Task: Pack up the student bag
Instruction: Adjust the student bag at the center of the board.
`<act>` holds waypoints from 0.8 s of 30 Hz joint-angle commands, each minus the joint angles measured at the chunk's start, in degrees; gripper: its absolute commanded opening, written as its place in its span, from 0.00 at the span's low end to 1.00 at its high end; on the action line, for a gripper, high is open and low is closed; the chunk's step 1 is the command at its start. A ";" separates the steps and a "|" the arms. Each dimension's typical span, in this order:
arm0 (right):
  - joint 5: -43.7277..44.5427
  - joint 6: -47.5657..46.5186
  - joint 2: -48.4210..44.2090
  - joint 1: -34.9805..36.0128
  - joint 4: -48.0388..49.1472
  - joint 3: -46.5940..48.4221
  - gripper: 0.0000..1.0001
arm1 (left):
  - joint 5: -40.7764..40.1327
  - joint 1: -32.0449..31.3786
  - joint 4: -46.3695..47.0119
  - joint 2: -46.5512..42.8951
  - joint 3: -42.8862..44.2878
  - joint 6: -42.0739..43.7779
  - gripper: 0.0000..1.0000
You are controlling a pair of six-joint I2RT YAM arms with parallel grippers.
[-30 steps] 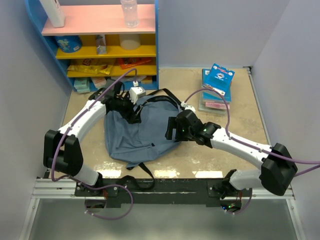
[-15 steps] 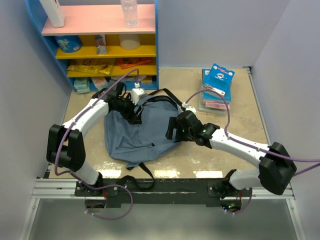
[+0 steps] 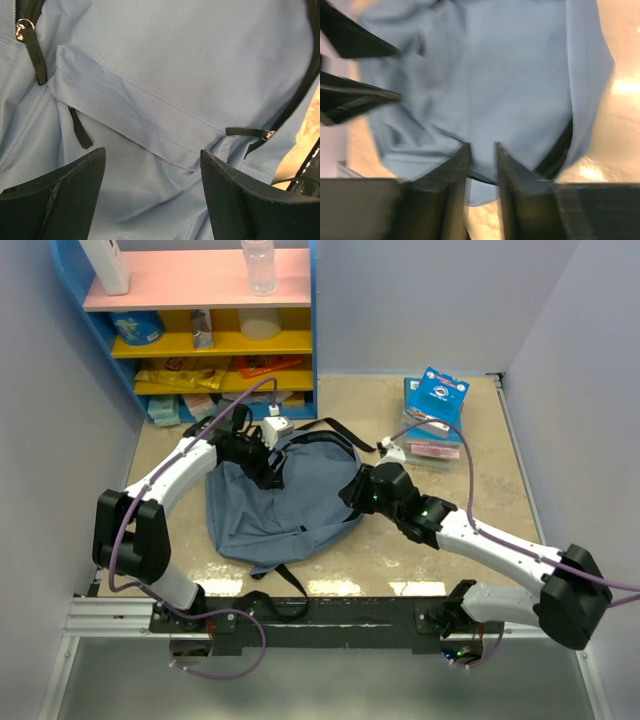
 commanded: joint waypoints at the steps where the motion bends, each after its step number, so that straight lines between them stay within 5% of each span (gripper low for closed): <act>1: 2.38 1.51 -3.29 -0.01 6.79 -1.19 0.21 | 4.58 -0.03 -1.43 -3.99 2.41 -0.82 0.81; 3: 1.68 1.50 -2.07 -0.10 6.79 -1.01 0.11 | 6.26 -0.03 -2.05 -5.21 3.03 -1.43 0.81; 6: 0.71 1.59 -0.22 -0.10 8.02 -0.67 0.13 | 9.86 -0.12 -2.67 -6.53 2.94 -2.57 0.84; 8: 2.20 1.33 0.57 -0.10 2.33 1.26 0.37 | 10.05 -0.91 -2.84 -6.89 2.86 -3.10 0.84; 12: 3.87 2.56 -1.79 -0.10 -5.16 2.16 0.63 | 8.82 -1.79 -1.71 -7.16 2.15 -2.93 0.84; 24: 1.76 5.46 -0.31 -0.10 -3.06 -1.45 0.64 | 6.18 -2.32 -1.35 -7.86 1.71 -1.96 0.84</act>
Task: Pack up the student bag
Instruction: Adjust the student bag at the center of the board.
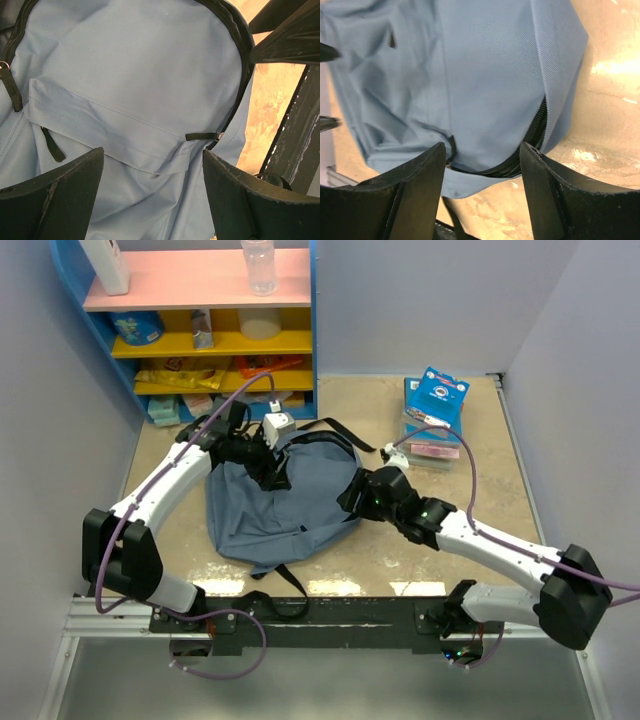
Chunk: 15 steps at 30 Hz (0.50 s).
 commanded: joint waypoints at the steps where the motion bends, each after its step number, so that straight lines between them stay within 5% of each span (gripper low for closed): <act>1: 0.15 1.94 2.64 -0.18 0.64 -0.32 0.64 | -0.75 -0.31 1.12 -1.87 0.64 0.29 0.84; 15: 0.15 3.26 4.39 -0.18 2.03 -3.39 0.65 | -1.90 -0.31 1.47 -1.78 0.38 0.56 0.84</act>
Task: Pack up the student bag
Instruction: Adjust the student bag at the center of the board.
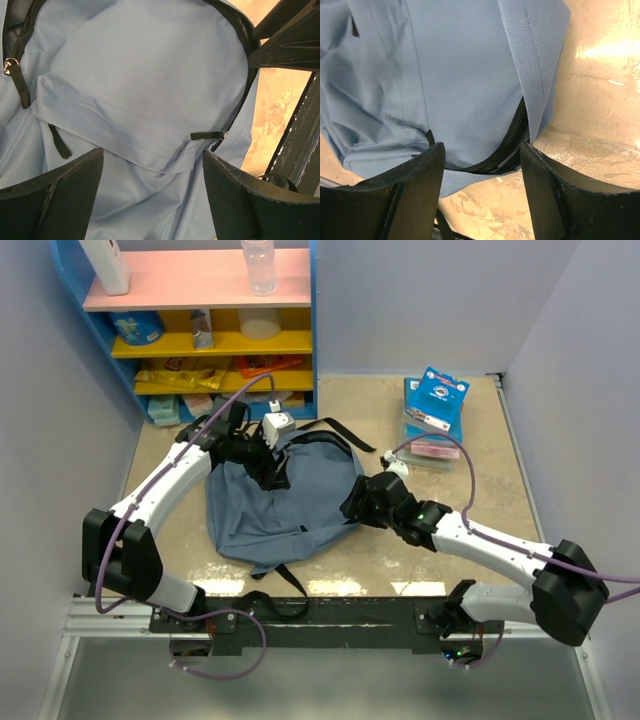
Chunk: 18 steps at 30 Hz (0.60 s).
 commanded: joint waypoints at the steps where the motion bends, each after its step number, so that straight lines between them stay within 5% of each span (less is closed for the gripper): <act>1: -0.09 2.12 3.12 -0.18 3.41 -1.14 0.65 | -0.41 -0.26 1.23 -1.85 0.42 0.49 0.84; 10: -0.18 2.21 7.43 -0.18 9.04 0.53 0.59 | -1.29 -0.26 1.14 -2.02 -0.10 0.67 0.84; 13: -0.62 1.77 7.34 -0.10 11.24 1.41 0.41 | -1.46 -0.26 1.14 -2.02 -0.37 0.58 0.84; 17: -0.27 0.81 7.16 0.26 11.68 3.60 0.02 | -1.20 -0.26 1.23 -2.28 -0.46 0.14 0.85; 18: -0.27 0.55 7.34 0.60 11.68 3.95 0.00 | -1.20 -0.26 1.23 -2.46 -0.37 -0.03 0.86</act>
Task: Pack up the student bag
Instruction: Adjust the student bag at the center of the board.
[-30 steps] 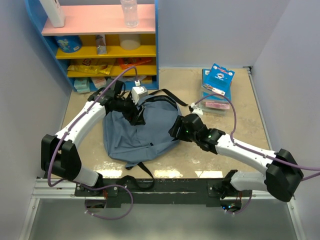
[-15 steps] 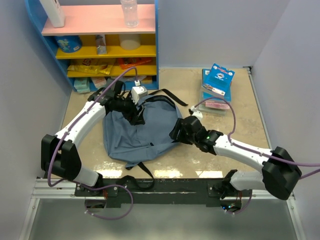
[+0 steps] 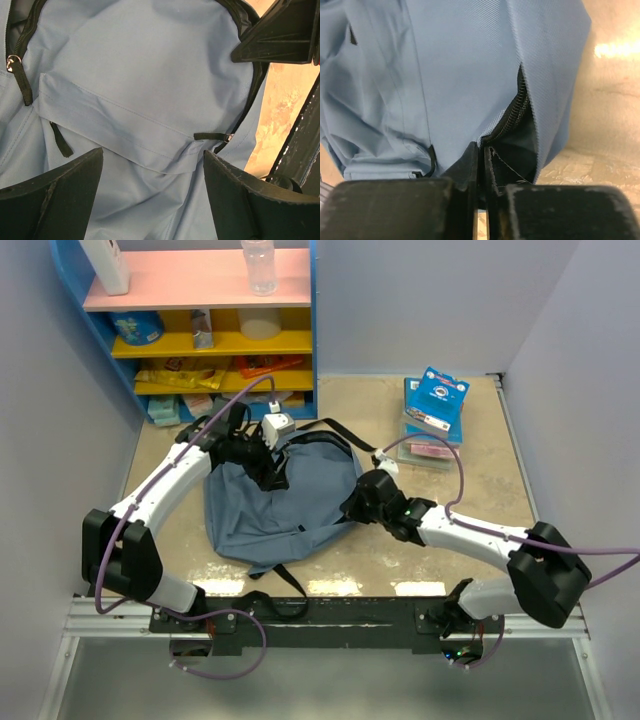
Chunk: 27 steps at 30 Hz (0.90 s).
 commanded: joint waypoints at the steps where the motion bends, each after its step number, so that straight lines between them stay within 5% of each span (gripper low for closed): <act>1: 0.78 -1.03 -0.40 0.96 4.94 4.37 0.00 | 0.20 -0.26 1.30 -2.40 0.18 -0.97 0.86; 13: -3.78 -20.70 7.77 13.17 13.48 17.81 0.00 | -0.95 1.23 2.26 -1.34 7.99 -11.86 1.00; 19: -6.17 -27.47 15.59 16.34 14.63 22.39 0.00 | 6.68 10.36 5.86 -0.90 6.95 -17.76 1.00; 27: -3.26 -33.81 20.60 19.15 12.52 26.61 0.00 | 13.54 13.18 2.17 -1.07 2.04 -13.46 1.00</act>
